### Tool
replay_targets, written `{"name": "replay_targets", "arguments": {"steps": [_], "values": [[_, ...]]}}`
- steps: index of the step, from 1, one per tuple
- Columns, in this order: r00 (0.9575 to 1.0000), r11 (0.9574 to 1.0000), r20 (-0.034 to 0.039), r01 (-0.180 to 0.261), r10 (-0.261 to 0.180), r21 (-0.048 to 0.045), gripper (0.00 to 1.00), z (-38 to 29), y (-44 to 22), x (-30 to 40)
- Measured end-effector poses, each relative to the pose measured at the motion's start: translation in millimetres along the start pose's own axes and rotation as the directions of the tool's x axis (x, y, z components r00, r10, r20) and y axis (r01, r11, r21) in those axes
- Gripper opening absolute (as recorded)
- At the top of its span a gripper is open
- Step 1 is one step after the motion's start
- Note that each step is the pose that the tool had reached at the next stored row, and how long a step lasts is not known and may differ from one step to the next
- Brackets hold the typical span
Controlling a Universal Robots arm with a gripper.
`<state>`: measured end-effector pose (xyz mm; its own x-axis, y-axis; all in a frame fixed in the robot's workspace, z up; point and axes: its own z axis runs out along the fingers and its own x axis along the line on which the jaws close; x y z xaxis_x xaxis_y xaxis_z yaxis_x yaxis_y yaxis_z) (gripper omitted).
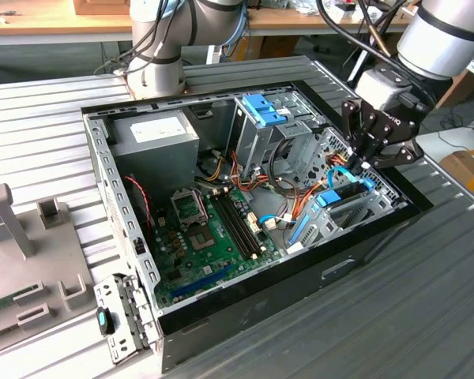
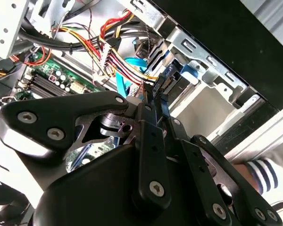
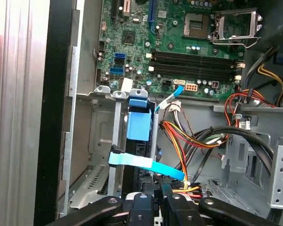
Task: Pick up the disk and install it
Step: 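Insert the first disk wire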
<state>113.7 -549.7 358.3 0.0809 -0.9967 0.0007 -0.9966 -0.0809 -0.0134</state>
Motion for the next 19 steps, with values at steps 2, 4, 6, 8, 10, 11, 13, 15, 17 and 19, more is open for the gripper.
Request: {"name": "replay_targets", "arguments": {"steps": [2,4,6,8,10,11,13,15,17,19], "values": [[0.9999,1.0000,0.0102,-0.002,0.002,0.0008,0.17,0.0,0.3,3.4],[0.9978,0.9999,0.0654,-0.010,0.010,0.0051,0.17,0.1,0.7,9.1],[0.9966,0.9988,0.0666,-0.049,0.048,0.0051,0.17,1.1,0.8,11.3],[0.9949,0.9971,0.0663,-0.076,0.076,0.0051,0.17,1.6,0.9,11.5],[0.9937,0.9959,0.0663,-0.091,0.090,0.0052,0.17,1.8,1.5,17.2],[0.9937,0.9959,0.0661,-0.091,0.090,0.0052,0.17,1.7,1.9,20.2],[0.9938,0.9959,0.0665,-0.090,0.089,0.0079,0.17,1.7,5.8,23.3],[0.9944,0.9966,0.0665,-0.083,0.082,0.0079,0.17,1.8,8.0,23.1],[0.9948,0.9969,0.0666,-0.078,0.078,0.0078,0.17,2.8,8.1,23.0],[0.9962,0.9983,0.0651,-0.058,0.057,0.0078,0.17,3.5,7.8,23.1]]}}
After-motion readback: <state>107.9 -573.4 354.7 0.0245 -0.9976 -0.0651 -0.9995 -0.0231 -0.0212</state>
